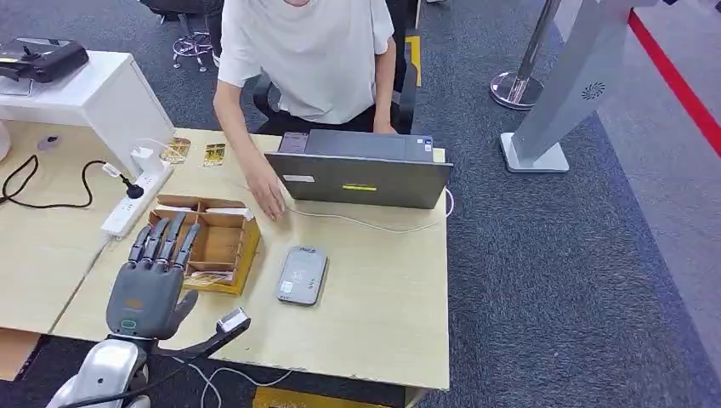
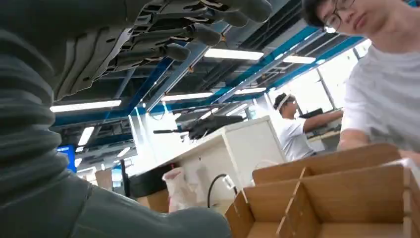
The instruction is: Pass the card to the sensor for recognition and then transmit it.
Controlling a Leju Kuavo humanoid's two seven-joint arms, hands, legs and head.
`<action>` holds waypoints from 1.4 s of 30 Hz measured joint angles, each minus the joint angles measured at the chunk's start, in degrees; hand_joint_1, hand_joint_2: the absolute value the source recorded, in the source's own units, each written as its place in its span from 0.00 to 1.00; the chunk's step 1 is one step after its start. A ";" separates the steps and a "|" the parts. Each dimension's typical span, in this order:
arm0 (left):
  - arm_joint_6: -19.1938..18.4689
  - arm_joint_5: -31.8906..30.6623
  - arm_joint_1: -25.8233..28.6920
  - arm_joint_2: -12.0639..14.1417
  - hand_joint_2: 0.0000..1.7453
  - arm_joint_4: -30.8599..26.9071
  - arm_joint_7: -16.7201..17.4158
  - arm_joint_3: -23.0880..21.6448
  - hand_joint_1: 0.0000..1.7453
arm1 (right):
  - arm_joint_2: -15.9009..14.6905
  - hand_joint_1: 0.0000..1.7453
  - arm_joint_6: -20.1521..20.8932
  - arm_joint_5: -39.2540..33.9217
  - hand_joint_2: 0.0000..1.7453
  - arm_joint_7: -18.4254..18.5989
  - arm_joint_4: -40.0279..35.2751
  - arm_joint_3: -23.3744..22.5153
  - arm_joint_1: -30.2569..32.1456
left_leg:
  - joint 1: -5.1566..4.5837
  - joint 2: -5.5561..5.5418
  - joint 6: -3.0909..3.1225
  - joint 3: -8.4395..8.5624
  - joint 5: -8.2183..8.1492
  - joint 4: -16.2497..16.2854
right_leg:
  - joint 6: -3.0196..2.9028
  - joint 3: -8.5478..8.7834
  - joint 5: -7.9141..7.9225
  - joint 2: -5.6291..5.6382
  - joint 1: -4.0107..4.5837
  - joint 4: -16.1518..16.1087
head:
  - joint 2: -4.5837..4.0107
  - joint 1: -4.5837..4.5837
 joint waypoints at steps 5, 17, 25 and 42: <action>0.37 0.00 -0.35 -0.59 1.00 3.63 1.07 1.20 0.00 | 0.00 0.00 -0.02 0.02 0.00 0.44 0.00 0.15 0.00 | 0.00 0.00 0.00 0.01 0.00 0.00 | 0.00 -0.01 0.00 0.00 0.00 0.00 | 0.00 -0.02; 1.84 -0.02 -4.06 -1.09 1.00 11.58 4.46 1.44 0.00 | 0.00 0.00 -0.02 0.18 0.00 0.68 0.00 1.22 -0.07 | 0.00 0.00 -0.01 0.00 0.01 0.00 | 0.00 -0.01 0.00 0.00 0.00 0.01 | 0.00 0.00; 2.99 0.00 -5.91 -1.51 1.00 16.25 3.19 1.97 0.00 | 0.00 0.00 -0.09 0.22 0.00 0.76 0.00 2.08 -0.09 | 0.00 0.00 -0.01 0.00 0.01 0.00 | 0.00 -0.01 0.00 0.01 0.00 0.01 | 0.00 -0.02; 3.78 -0.02 -6.10 -2.93 1.00 20.33 1.40 2.49 0.00 | 0.00 0.00 -0.07 0.13 0.00 0.50 0.00 3.04 -0.10 | 0.00 0.00 -0.01 0.00 0.01 0.00 | 0.00 -0.01 0.00 0.01 0.00 0.01 | 0.00 -0.02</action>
